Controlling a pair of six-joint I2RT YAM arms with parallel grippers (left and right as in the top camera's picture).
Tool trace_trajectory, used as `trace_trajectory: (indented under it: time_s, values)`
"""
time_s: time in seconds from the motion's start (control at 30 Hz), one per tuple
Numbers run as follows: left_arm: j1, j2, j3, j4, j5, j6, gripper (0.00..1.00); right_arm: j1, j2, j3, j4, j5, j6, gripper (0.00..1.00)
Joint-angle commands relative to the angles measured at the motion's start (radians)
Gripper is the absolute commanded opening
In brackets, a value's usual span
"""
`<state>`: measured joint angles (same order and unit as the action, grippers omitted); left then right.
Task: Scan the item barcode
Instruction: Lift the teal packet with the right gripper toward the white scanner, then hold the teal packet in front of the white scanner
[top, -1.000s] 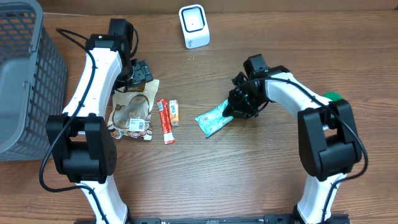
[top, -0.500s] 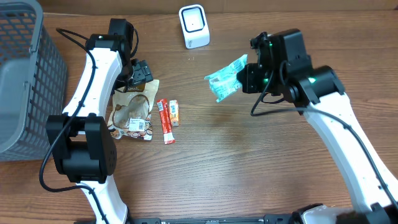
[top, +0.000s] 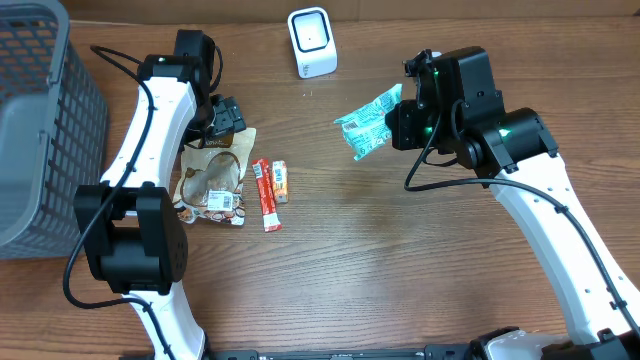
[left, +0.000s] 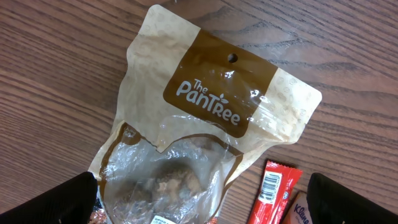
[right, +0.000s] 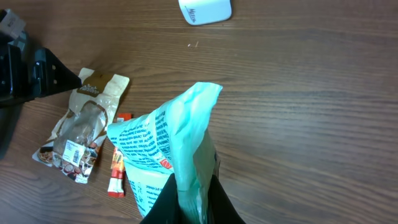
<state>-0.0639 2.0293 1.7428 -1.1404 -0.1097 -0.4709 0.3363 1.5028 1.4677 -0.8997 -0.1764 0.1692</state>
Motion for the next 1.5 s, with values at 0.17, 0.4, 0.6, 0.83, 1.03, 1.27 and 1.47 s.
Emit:
trace_trajectory:
  time_s: [0.17,0.4,0.6,0.83,1.03,1.27,1.47]
  values:
    - [-0.002,0.009,0.023,0.0,-0.013,-0.001,1.0,0.009,-0.001,0.172,-0.02,0.095,-0.043,0.03]
    - [-0.002,0.009,0.023,0.0,-0.013,-0.001,0.99,0.029,0.087,0.435,-0.122,0.161,-0.087,0.03]
    - [-0.002,0.009,0.023,0.0,-0.013,-0.001,1.0,0.068,0.172,0.463,-0.047,0.297,-0.229,0.03]
    - [-0.002,0.009,0.023,0.0,-0.013,-0.001,1.0,0.132,0.322,0.463,0.193,0.418,-0.372,0.04]
    - [-0.002,0.009,0.023,0.0,-0.013,-0.001,1.0,0.178,0.466,0.463,0.422,0.534,-0.53,0.04]
    - [-0.002,0.009,0.023,0.0,-0.013,-0.001,1.0,0.213,0.647,0.463,0.703,0.694,-0.783,0.04]
    - [-0.002,0.009,0.023,0.0,-0.013,-0.001,1.0,0.213,0.779,0.463,0.954,0.747,-0.832,0.04]
